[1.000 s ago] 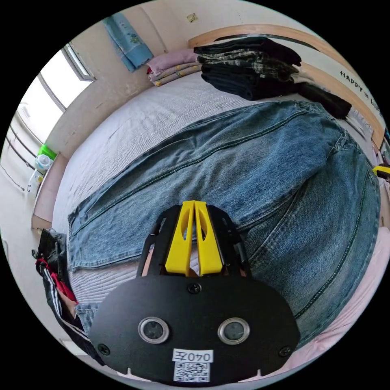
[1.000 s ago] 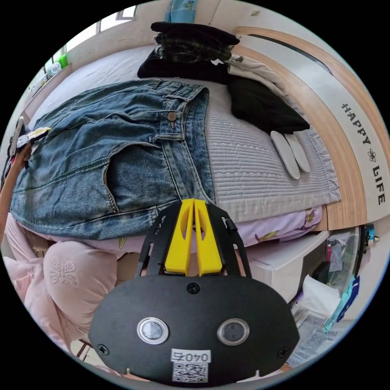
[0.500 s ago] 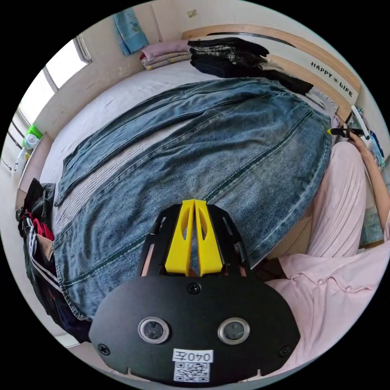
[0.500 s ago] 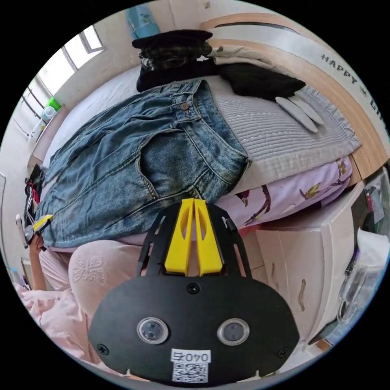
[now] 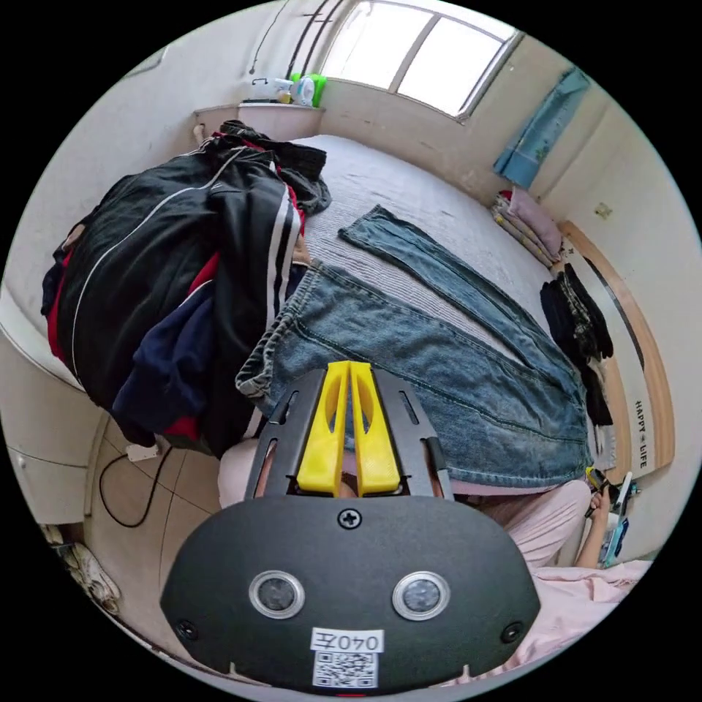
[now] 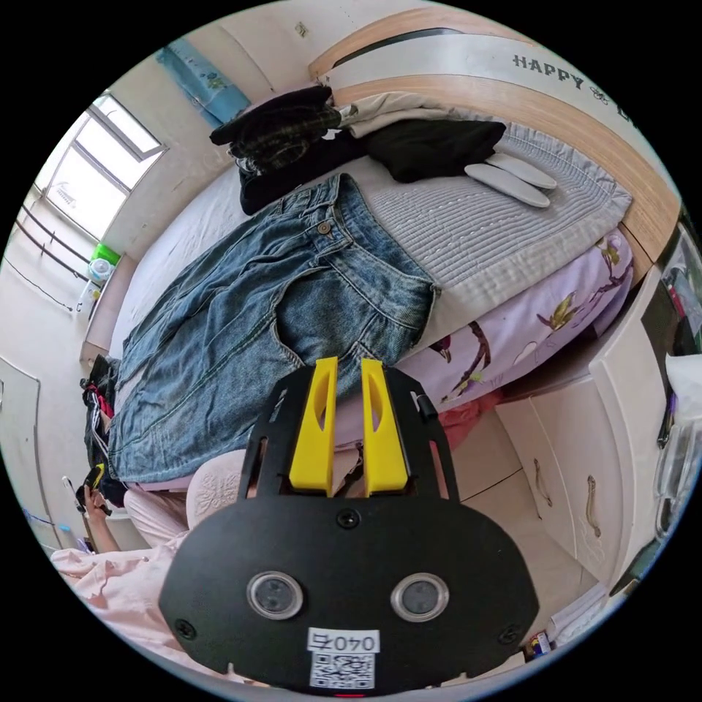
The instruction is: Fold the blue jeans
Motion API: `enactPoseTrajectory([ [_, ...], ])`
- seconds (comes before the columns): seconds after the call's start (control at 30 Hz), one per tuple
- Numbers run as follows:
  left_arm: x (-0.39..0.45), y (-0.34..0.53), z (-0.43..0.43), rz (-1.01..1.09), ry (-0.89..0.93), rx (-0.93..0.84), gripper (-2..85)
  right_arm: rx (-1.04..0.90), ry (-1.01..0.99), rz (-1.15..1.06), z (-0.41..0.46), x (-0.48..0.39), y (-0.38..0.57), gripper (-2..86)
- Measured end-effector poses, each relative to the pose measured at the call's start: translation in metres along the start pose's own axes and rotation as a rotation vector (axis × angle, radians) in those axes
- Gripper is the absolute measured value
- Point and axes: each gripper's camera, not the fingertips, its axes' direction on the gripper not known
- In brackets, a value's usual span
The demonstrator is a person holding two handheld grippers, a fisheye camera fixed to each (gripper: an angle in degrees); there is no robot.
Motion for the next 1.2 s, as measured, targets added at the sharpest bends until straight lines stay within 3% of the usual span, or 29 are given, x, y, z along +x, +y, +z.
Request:
enactPoseTrajectory([
  [0.27,-0.082,0.043,0.01,-0.158,-0.082,-0.017,-0.2,-0.042,-0.037,-0.032,0.007,0.004,0.004,6.1],
  [0.5,-0.126,0.047,0.035,-0.224,0.073,-0.015,5.7,-0.028,-0.093,-0.023,0.006,0.013,0.009,6.4],
  [0.7,-0.141,0.049,0.053,-0.217,0.053,-0.025,-0.2,-0.015,-0.155,0.039,0.008,0.034,0.018,6.2],
  [0.9,-0.18,0.058,0.044,-0.316,0.074,0.03,-0.4,-0.013,-0.128,0.039,0.005,0.042,0.028,5.9],
  [1.2,-0.198,0.061,0.047,-0.266,0.046,0.027,4.2,-0.004,-0.12,0.02,0.01,0.035,0.032,5.6],
])
